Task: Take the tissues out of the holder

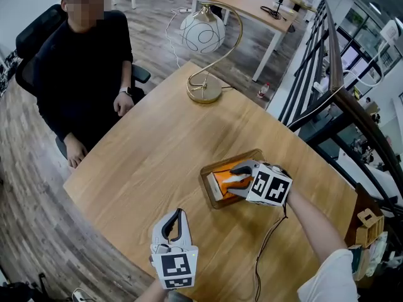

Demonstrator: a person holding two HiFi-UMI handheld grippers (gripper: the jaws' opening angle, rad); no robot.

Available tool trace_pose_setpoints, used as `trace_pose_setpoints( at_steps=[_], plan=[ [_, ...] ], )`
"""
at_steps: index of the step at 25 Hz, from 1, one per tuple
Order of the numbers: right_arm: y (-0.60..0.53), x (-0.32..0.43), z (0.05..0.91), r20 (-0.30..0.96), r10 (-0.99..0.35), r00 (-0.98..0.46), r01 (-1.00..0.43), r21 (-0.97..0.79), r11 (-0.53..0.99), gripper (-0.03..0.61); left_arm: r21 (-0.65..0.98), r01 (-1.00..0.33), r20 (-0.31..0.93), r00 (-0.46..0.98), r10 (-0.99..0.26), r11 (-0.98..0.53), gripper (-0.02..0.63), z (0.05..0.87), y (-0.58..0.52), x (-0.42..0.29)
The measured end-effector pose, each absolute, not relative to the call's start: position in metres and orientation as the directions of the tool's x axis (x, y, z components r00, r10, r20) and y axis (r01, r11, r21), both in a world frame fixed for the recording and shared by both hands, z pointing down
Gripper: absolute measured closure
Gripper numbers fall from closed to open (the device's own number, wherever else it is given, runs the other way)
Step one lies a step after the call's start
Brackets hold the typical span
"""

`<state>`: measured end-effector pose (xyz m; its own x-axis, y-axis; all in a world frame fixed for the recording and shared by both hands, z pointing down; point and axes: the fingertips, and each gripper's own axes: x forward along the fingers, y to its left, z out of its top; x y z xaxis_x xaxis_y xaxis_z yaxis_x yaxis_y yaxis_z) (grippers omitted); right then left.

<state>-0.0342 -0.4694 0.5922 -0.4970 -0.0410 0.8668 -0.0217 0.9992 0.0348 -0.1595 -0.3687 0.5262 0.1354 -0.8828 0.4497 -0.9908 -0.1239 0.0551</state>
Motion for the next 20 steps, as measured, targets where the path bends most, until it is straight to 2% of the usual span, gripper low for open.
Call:
trace_pose_setpoints(
  at_steps=[11, 20],
  plan=[
    [-0.468, -0.031, 0.588, 0.887, -0.093, -0.453, -0.012, 0.099, 0.995, 0.456, 0.054, -0.992, 0.442, 0.127, -0.888, -0.114, 0.607, 0.520, -0.363, -0.162],
    [-0.468, -0.027, 0.579, 0.885, -0.131, -0.447, -0.025, 0.134, 0.991, 0.486, 0.047, -0.994, 0.426, 0.114, -0.898, -0.104, 0.607, 0.507, -0.354, -0.168]
  ],
)
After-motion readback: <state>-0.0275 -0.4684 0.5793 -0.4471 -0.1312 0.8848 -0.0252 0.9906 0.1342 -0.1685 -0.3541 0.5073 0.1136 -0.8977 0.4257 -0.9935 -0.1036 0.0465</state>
